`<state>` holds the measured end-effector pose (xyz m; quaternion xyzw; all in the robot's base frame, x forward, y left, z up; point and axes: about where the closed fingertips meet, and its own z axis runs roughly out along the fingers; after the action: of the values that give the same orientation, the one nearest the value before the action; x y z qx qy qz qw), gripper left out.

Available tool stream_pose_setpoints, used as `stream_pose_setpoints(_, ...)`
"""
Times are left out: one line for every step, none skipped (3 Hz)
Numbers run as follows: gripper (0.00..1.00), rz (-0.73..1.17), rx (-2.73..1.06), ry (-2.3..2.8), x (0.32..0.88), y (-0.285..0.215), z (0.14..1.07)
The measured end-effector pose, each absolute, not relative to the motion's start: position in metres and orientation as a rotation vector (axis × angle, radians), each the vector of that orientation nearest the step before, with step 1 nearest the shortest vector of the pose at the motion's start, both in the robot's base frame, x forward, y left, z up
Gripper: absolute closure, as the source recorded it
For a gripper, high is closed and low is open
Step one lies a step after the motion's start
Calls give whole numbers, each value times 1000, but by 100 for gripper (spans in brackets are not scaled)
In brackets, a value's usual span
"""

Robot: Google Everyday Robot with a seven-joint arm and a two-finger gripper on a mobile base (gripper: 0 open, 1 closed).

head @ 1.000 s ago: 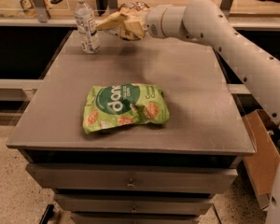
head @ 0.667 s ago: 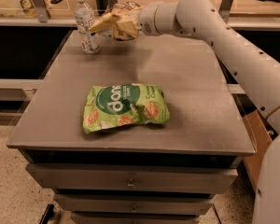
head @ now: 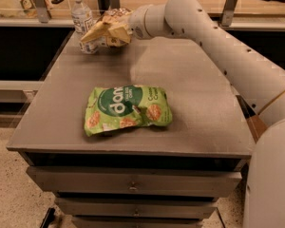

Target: Move brown chip bag near blue plastic bottle

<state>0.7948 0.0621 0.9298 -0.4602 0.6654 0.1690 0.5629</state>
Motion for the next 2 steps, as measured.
stream_pose_setpoints(100,426,-1094,1584,794,70,919)
stream_pose_setpoints(85,450,-1096,1604,792,72,911)
